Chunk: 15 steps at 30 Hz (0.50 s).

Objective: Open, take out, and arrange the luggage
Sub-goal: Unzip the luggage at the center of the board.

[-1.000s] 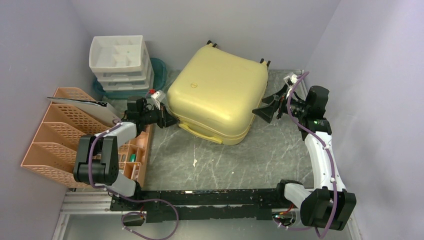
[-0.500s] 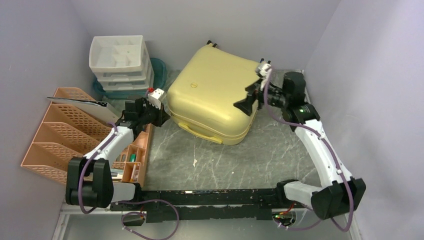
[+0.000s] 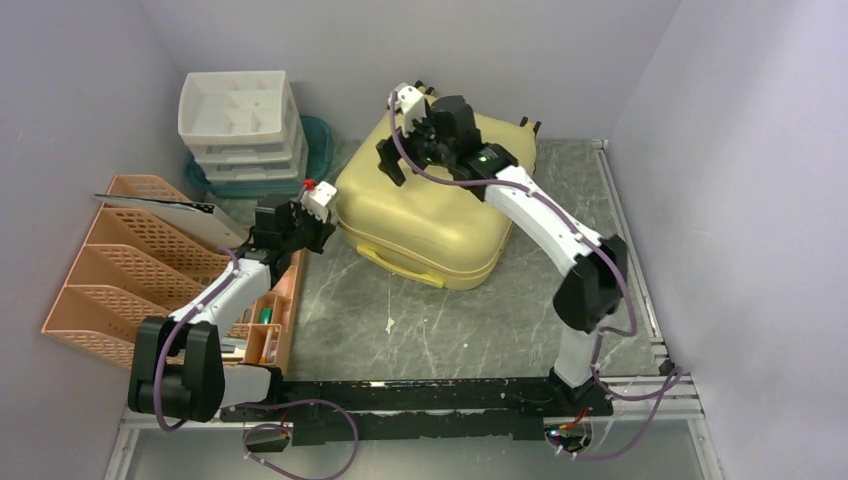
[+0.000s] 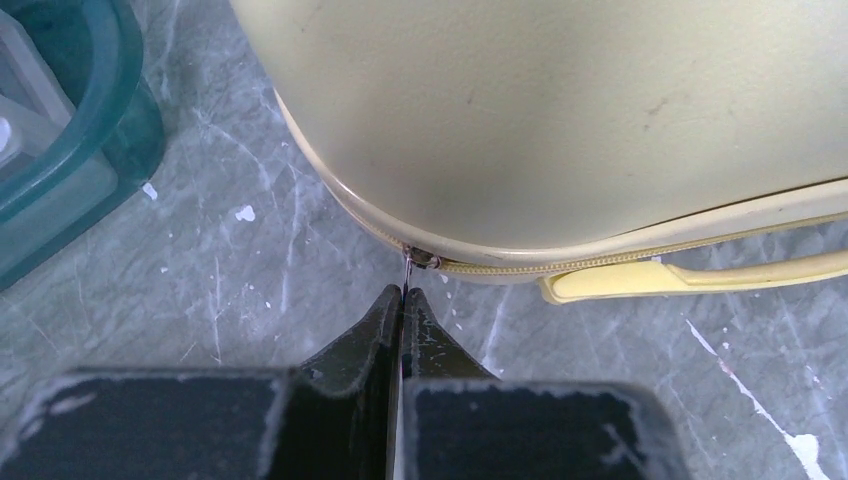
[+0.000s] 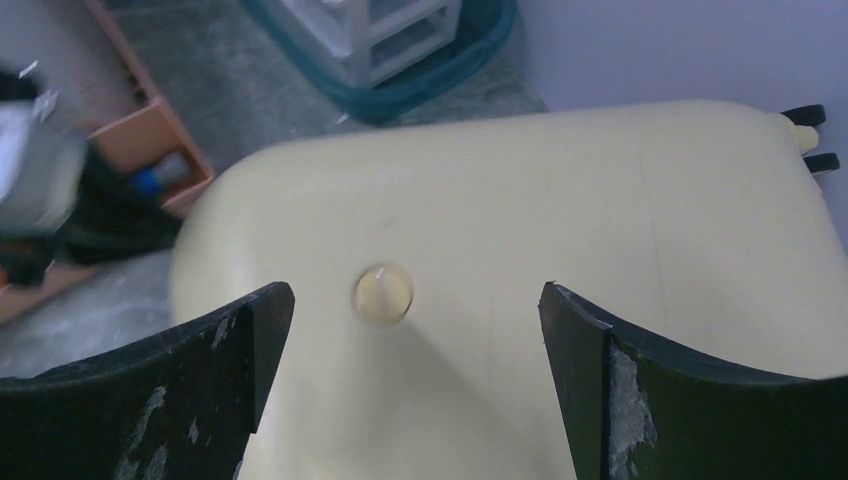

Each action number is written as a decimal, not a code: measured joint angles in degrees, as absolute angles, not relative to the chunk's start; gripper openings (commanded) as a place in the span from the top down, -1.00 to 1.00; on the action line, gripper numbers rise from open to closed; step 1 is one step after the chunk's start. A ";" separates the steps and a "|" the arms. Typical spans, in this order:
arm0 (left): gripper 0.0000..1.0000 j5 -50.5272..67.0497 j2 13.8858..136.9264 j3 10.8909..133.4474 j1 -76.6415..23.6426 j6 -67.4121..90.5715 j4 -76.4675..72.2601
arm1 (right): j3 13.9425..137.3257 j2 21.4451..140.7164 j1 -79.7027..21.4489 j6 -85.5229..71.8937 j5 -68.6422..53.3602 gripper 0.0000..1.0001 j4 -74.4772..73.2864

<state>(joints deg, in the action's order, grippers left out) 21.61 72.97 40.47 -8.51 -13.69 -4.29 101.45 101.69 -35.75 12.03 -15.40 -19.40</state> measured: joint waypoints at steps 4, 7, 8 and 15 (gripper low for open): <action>0.90 22.06 72.97 40.07 -8.91 -15.53 -5.19 | 111.33 111.44 -36.77 8.69 -10.50 -1.00 -19.14; 0.90 22.81 73.01 40.07 -9.06 -16.88 -5.34 | 117.08 117.38 -38.28 7.92 -5.78 -1.00 -18.13; 0.90 23.24 73.01 40.07 -9.04 -17.32 -5.34 | 118.17 118.72 -39.03 8.01 -4.05 -1.00 -17.87; 0.90 25.67 73.01 39.33 -8.69 -19.55 -6.35 | 124.95 128.49 -47.53 11.75 14.26 -1.00 -10.68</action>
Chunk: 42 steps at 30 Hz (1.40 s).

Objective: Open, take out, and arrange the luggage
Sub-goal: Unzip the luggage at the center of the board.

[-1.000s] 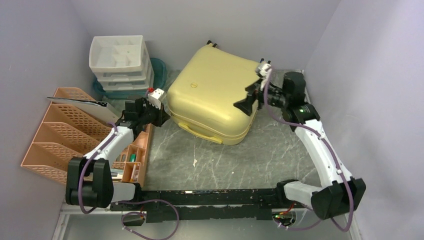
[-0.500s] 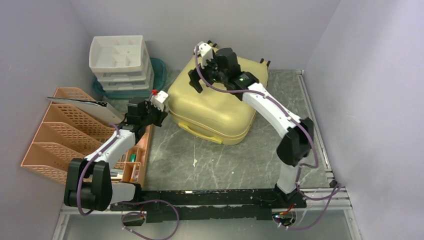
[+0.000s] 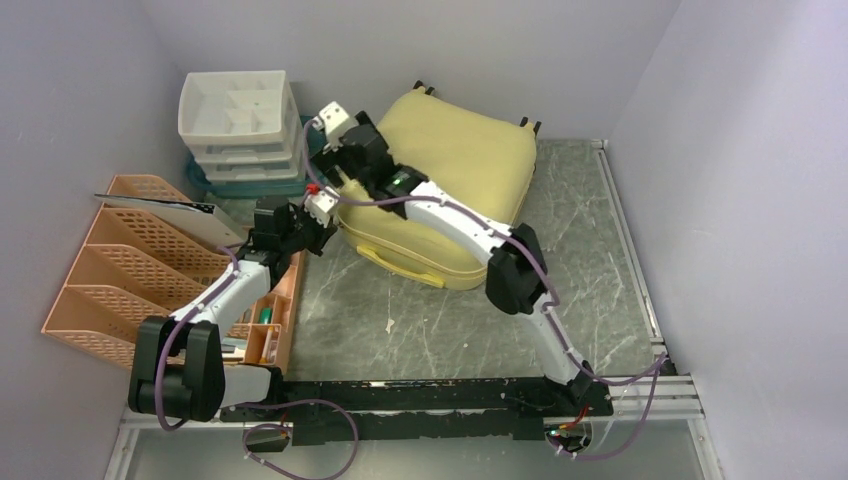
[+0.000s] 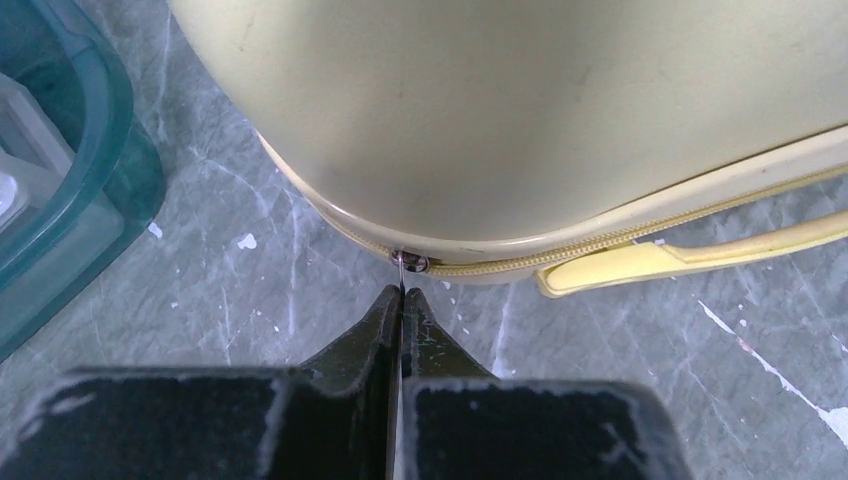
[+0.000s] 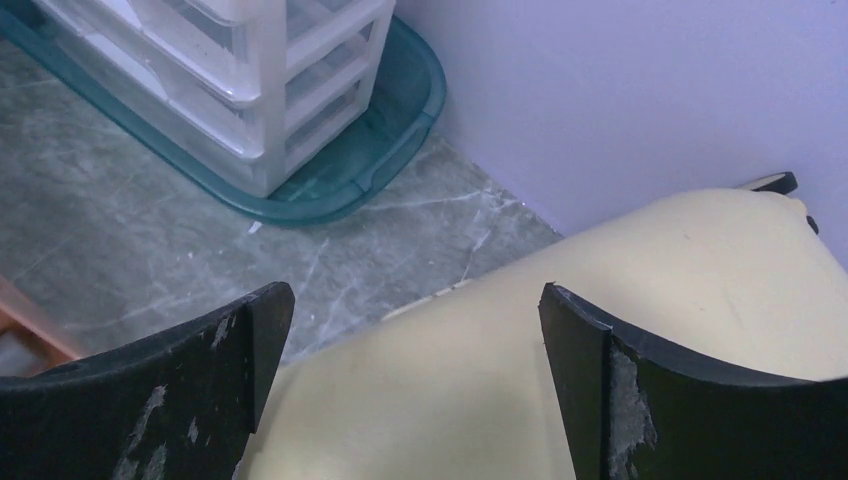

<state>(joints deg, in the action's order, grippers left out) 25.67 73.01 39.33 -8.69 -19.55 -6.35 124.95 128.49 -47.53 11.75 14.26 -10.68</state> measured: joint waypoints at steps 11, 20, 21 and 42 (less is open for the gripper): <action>0.90 30.39 73.01 38.50 -7.97 -20.80 -6.74 | 131.33 138.28 -49.93 17.76 30.02 -1.00 1.08; 0.90 32.58 72.79 38.50 -7.88 -22.79 -5.74 | 123.83 133.25 -47.31 16.10 30.28 -1.00 2.59; 0.90 32.73 72.58 38.48 -7.90 -22.79 -5.54 | 121.47 131.20 -47.09 15.53 29.69 -0.99 2.39; 0.90 33.36 69.45 38.72 -8.34 -26.63 -3.18 | 94.52 107.02 -44.40 9.74 16.88 -0.99 -2.92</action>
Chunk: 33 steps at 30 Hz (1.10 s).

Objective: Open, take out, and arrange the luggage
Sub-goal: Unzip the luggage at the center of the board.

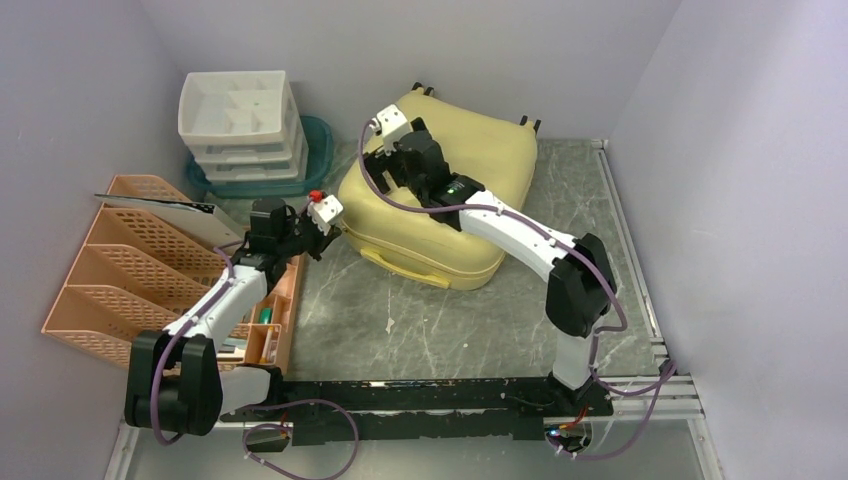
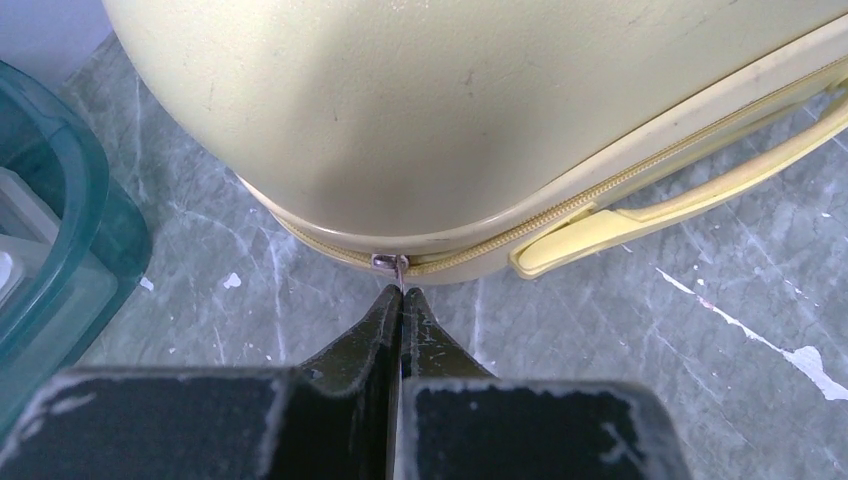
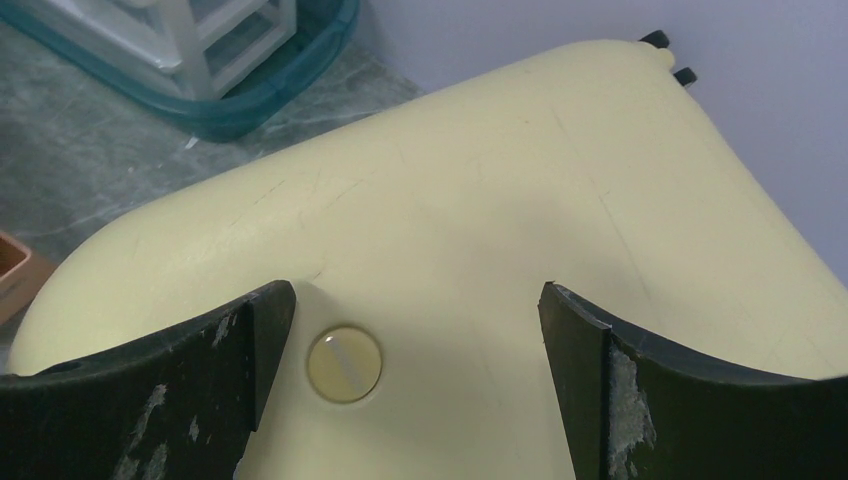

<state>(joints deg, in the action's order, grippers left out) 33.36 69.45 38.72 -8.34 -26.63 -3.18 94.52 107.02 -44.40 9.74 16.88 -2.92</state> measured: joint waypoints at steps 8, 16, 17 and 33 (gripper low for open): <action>0.90 32.49 73.82 38.72 -8.45 -25.80 -4.25 | 91.42 102.74 -44.38 10.11 11.94 -1.00 -6.52; 0.71 33.34 78.11 38.70 -8.80 -23.38 -5.13 | 85.25 95.35 -43.70 10.55 5.34 -1.00 -10.52; 0.67 33.61 78.28 38.70 -8.88 -23.11 -5.37 | 84.40 94.52 -43.57 10.52 4.43 -1.00 -10.94; 0.81 28.32 74.76 34.92 -10.41 -19.49 -13.02 | 80.36 89.80 -37.63 9.37 -3.55 -1.00 -12.97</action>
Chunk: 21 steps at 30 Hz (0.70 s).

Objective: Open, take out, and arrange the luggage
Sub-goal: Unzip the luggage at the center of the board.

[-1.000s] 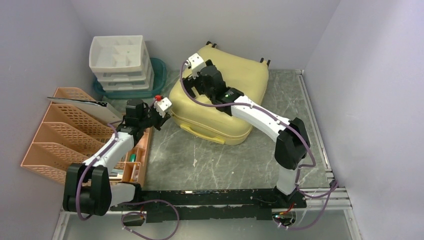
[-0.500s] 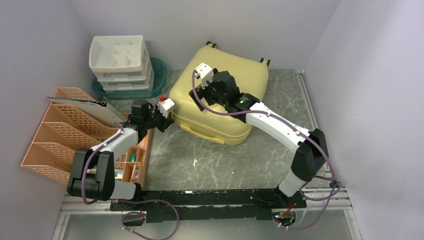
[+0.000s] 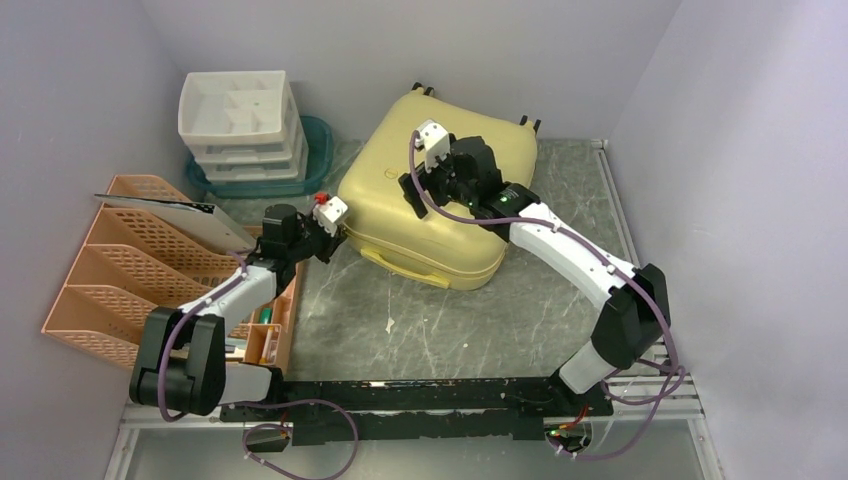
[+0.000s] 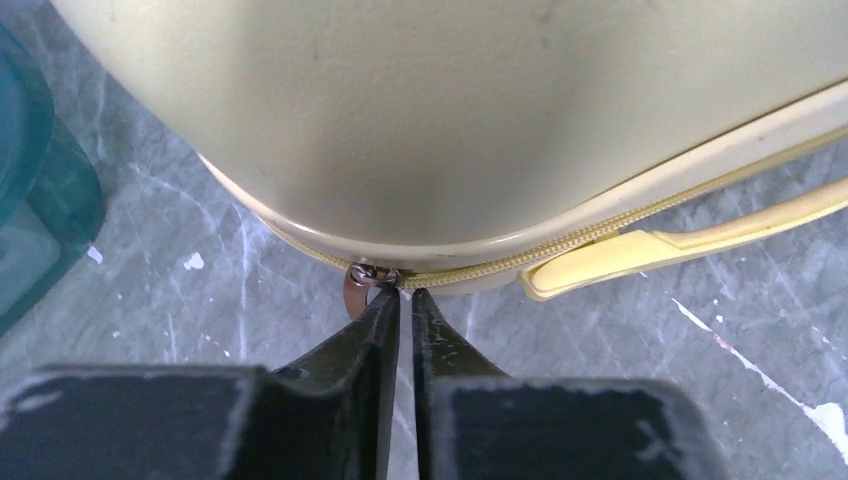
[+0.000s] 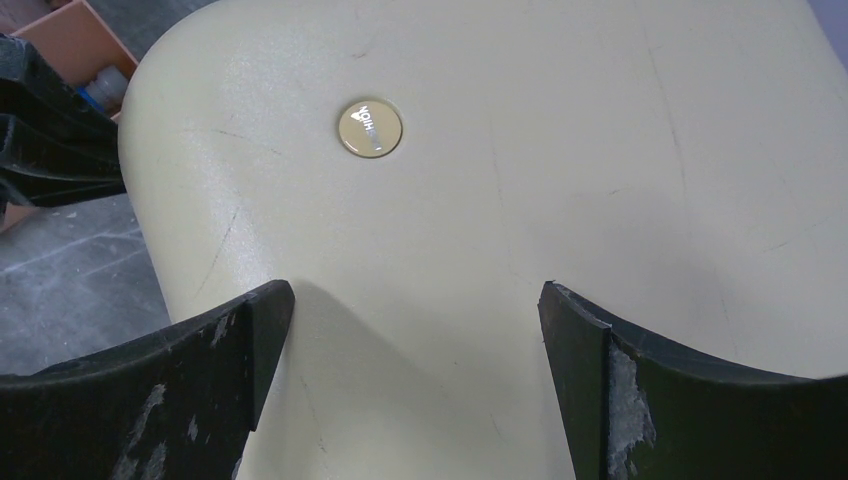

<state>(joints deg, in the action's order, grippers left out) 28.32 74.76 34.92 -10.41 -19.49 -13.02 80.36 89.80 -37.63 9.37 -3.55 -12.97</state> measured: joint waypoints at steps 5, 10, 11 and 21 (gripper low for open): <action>0.90 27.07 75.81 34.94 -10.55 -19.18 -13.98 | 79.02 88.66 -36.49 8.86 -5.10 -1.00 -12.84; 0.90 27.07 77.65 34.94 -10.55 -19.14 -14.28 | 78.41 88.12 -35.29 8.69 -6.31 -1.00 -12.82; 0.90 27.07 77.67 34.94 -10.55 -19.14 -14.28 | 78.35 88.07 -35.18 8.60 -6.52 -1.00 -12.80; -0.30 27.11 75.96 35.07 -10.55 -20.60 -12.51 | 78.19 87.96 -34.94 8.49 -7.22 -1.00 -12.78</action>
<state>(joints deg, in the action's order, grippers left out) 27.11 75.96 35.07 -10.55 -20.60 -12.51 78.19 87.96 -34.94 8.49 -7.22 -12.78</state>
